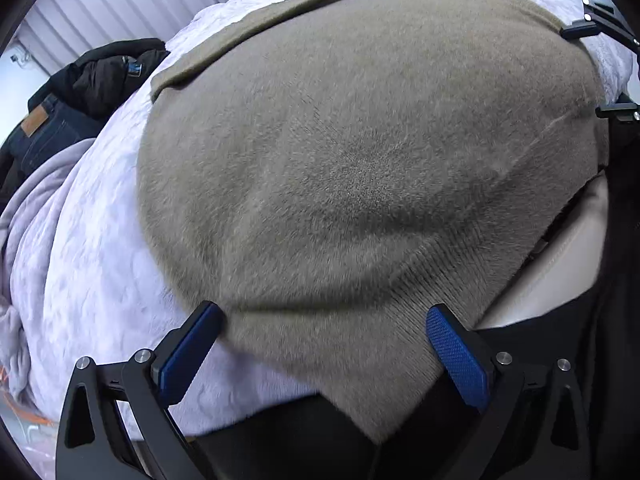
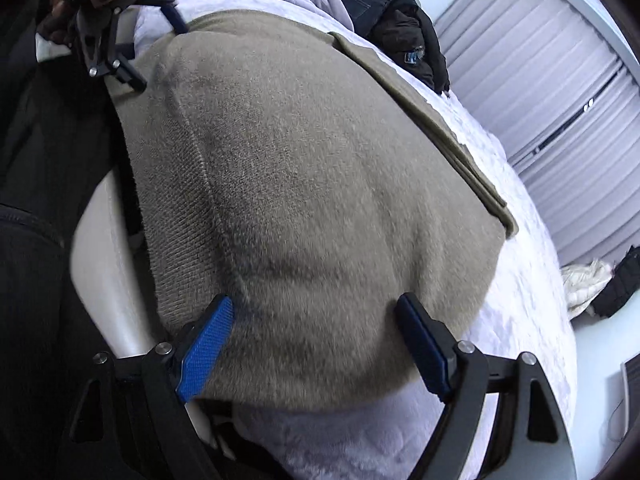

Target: Fold small clothes

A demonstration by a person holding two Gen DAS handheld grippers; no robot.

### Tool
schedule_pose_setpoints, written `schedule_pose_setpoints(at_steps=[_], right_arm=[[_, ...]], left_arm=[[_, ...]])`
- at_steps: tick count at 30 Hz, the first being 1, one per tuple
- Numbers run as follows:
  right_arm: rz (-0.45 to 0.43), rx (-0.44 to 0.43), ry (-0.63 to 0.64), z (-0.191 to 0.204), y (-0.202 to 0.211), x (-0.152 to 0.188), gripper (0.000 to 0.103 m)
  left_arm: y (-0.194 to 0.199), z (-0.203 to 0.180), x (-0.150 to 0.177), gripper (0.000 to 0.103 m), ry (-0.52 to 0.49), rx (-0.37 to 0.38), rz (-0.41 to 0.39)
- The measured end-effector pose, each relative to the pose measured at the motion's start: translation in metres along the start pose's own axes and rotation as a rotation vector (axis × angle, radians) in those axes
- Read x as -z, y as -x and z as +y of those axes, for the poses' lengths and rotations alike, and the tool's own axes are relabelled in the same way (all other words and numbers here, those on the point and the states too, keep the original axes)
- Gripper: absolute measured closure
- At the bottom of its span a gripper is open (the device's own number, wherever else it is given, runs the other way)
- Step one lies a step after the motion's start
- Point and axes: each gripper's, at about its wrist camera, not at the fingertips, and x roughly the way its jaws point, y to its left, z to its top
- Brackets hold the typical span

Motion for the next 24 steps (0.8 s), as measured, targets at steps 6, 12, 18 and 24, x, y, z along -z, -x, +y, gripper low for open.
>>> schedule_pose_setpoints(at_steps=[6, 12, 18, 24], right_arm=[[-0.169, -0.059, -0.315, -0.058, 0.027, -0.05, 0.016], [-0.006, -0.057, -0.645, -0.124, -0.057, -0.138, 0.016], [0.138, 0.004, -0.815, -0.107, -0.103, -0.132, 0.015], [-0.009, 0.091, -0.695, -0.043, -0.05, -0.091, 0.014]], left_arm=[[0.033, 0.02, -0.075, 0.0, 0.151, 0.011, -0.177], [-0.035, 0.074, -0.164, 0.0, 0.544, 0.176, -0.021], [-0.036, 0.039, -0.135, 0.001, 0.528, 0.028, -0.027], [-0.011, 0.02, -0.073, 0.0, 0.537, 0.022, -0.124]])
